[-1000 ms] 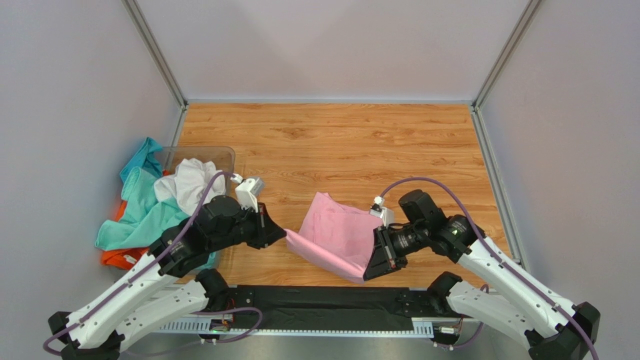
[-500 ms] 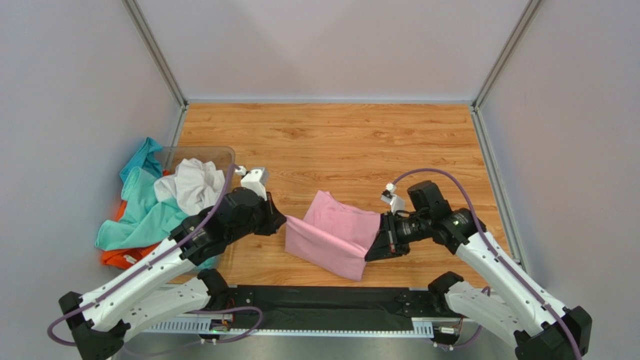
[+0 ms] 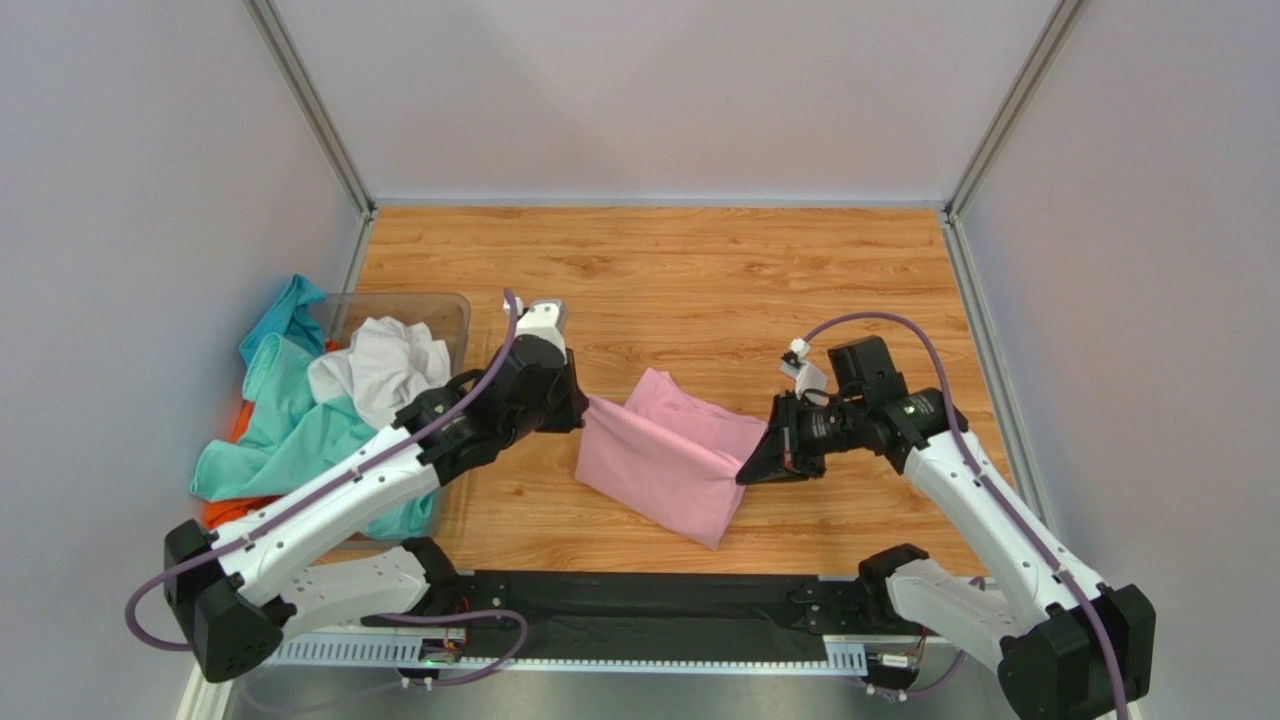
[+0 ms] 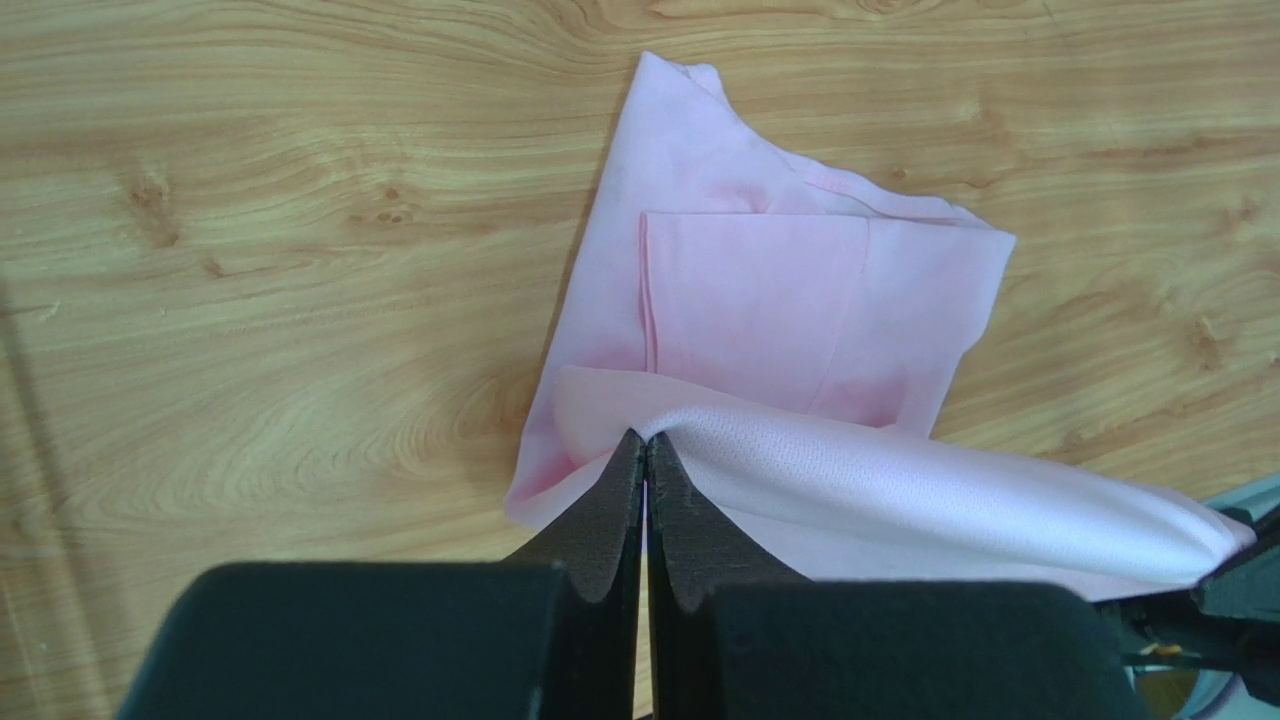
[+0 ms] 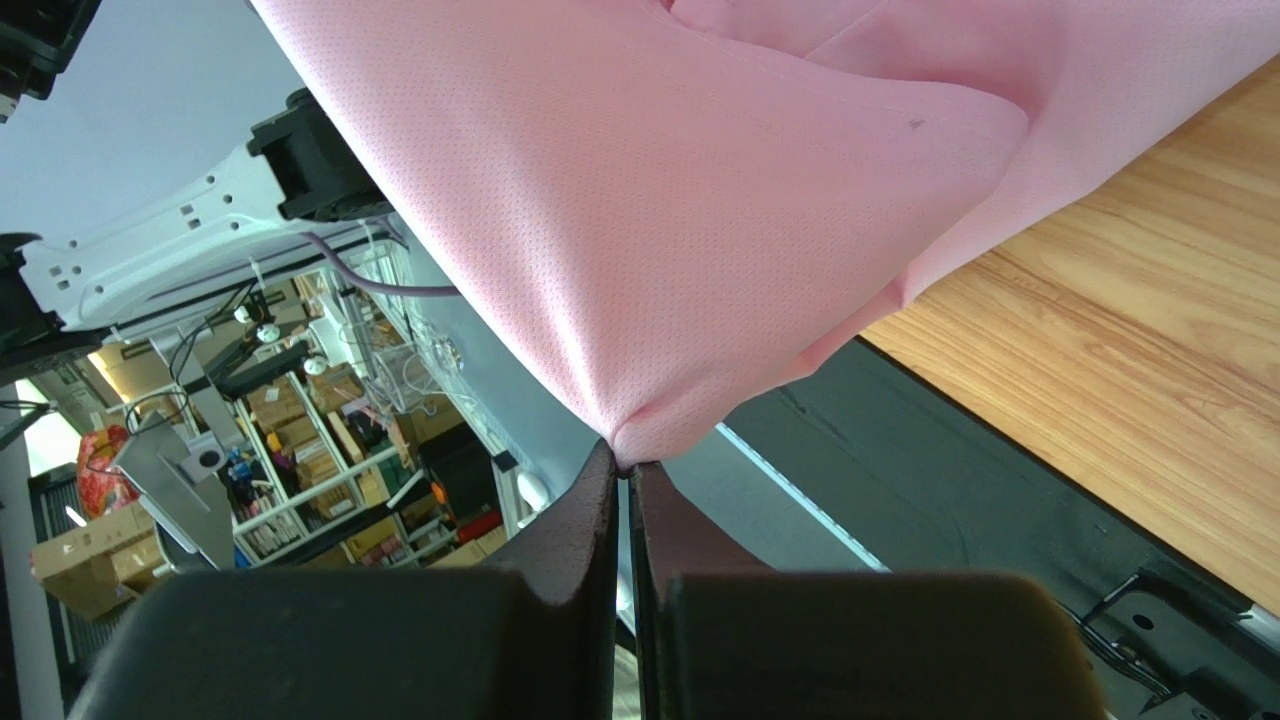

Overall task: Fold and stack the t-shirts
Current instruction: Fold the tshirt

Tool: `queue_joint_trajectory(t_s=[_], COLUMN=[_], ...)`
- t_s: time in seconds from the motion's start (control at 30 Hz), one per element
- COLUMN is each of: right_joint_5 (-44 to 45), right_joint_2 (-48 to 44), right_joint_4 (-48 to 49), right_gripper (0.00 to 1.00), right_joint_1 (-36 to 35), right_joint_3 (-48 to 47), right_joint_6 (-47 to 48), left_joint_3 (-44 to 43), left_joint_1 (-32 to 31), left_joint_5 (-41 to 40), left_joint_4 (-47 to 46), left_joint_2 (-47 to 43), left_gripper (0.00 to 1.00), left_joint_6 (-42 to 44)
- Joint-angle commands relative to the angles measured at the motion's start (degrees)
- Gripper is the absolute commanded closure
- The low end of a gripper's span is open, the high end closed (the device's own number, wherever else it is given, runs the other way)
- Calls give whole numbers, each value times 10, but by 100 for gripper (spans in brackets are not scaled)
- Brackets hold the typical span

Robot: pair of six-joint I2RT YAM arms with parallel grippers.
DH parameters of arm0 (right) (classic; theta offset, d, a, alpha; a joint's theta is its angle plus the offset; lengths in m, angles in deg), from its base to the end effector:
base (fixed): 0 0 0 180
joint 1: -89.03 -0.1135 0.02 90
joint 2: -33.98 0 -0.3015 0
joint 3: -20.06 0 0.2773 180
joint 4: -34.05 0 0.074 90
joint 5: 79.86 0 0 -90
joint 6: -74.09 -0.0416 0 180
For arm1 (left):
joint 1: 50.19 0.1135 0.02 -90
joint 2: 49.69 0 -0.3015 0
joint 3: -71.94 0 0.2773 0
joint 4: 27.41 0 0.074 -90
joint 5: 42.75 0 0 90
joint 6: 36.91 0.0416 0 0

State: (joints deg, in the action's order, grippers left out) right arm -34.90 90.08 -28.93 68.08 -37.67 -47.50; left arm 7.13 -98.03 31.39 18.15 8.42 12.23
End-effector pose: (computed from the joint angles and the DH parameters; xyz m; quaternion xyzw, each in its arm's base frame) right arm 0.1563 0.0913 0.2809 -0.0114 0.9000 0.4339 0.0407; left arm 0.1594 -0.1591 0.3303 -0.0050 0.8954 -0.2098 0.3927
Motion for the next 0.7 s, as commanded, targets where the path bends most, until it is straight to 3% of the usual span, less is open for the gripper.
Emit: queue_joint_trajectory(t_s=[0.0, 0.17, 0.67], right_joint_5=[8, 26, 95], right_joint_2=[16, 31, 133], right_joint_4=[5, 41, 192], right_gripper=[100, 100, 100], right_joint_1=[12, 37, 115], right_joint_3=[-24, -20, 9], right_joint_6=[15, 2, -15], left_joint_3=[-32, -59, -149], left_joint_1=[24, 47, 88], left_joint_5=[0, 64, 132], left_joint_4=[-25, -72, -112], left_joint_2=[37, 117, 307], left_gripper=[100, 100, 100], left_joint_6=[19, 39, 52])
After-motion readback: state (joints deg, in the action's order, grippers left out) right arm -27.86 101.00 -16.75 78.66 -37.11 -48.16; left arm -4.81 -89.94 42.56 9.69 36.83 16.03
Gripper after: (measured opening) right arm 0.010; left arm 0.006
